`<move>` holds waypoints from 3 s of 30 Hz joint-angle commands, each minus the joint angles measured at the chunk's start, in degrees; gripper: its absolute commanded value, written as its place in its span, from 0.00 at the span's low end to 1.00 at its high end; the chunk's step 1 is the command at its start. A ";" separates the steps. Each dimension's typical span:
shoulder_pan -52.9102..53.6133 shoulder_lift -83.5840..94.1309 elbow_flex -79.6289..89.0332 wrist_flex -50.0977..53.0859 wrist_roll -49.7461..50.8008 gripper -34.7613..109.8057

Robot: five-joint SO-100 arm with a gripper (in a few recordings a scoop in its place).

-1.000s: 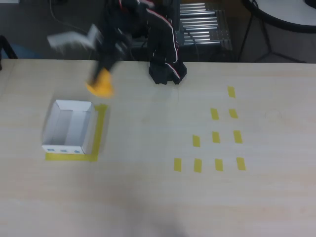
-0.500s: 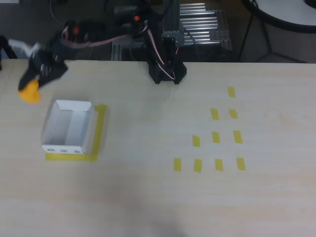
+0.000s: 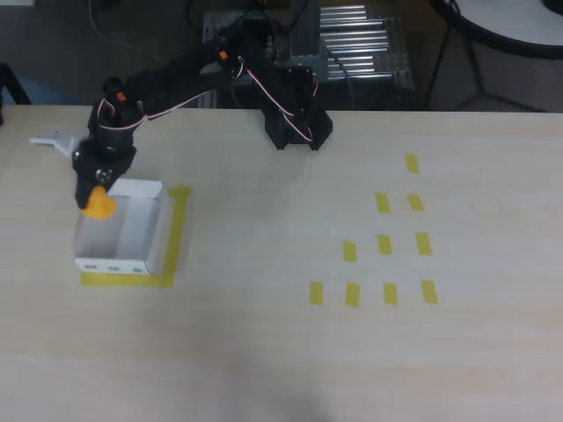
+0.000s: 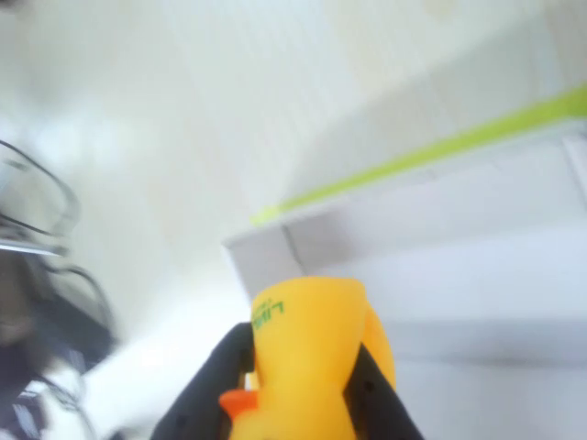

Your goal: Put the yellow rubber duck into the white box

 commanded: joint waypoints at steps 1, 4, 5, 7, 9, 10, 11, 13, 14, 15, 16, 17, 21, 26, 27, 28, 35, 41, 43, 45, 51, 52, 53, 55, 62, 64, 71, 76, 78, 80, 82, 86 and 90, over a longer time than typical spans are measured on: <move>-1.32 0.26 -6.06 5.45 -4.92 0.24; -1.49 -1.41 -6.06 5.71 -7.65 0.25; -1.49 -1.76 -5.80 5.62 -8.44 0.27; -1.58 -1.93 -4.92 4.75 -10.90 0.32; -1.58 -1.93 -4.22 3.96 -13.18 0.36; -1.58 -1.93 -4.04 3.43 -13.36 0.38; -1.58 -1.93 -3.87 2.99 -14.24 0.39; -1.58 -1.93 -3.52 1.93 -14.59 0.42; -1.58 -1.93 -3.34 1.49 -14.77 0.44; -1.49 -1.93 -3.16 1.05 -14.85 0.45; -1.41 -1.93 -2.81 0.53 -15.03 0.46; -1.32 -1.93 -2.55 0.18 -15.03 0.47; -1.41 -0.88 -0.88 -1.58 -14.94 0.49; -4.48 14.85 2.20 -2.90 -2.99 0.36; -5.27 20.04 2.11 -2.64 2.64 0.31; -6.24 25.66 1.85 -2.29 7.47 0.26; -23.47 59.77 16.70 -16.87 26.63 0.24; -48.87 96.15 73.92 -23.64 23.20 0.24; -53.61 109.16 91.23 -21.18 23.55 0.24; -55.55 118.74 104.15 -18.81 24.70 0.24; -54.58 124.98 115.84 -11.95 28.21 0.24; -54.58 124.98 115.93 -10.55 28.48 0.24; -54.67 124.98 115.75 -9.49 28.92 0.24; -54.67 124.98 115.22 -7.82 30.06 0.24; -54.58 124.98 114.52 -5.27 29.97 0.24; -54.58 124.98 114.52 -5.27 29.97 0.24; -54.58 124.98 114.52 -5.27 29.97 0.24; -54.58 124.98 114.52 -5.27 29.97 0.24; -54.58 124.98 114.52 -5.27 29.97 0.24; -54.58 124.98 114.52 -5.27 29.97 0.24; -54.58 124.98 114.52 -5.27 29.97 0.24; -54.58 124.98 114.52 -5.27 29.97 0.24; -54.58 124.98 114.52 -5.27 29.97 0.24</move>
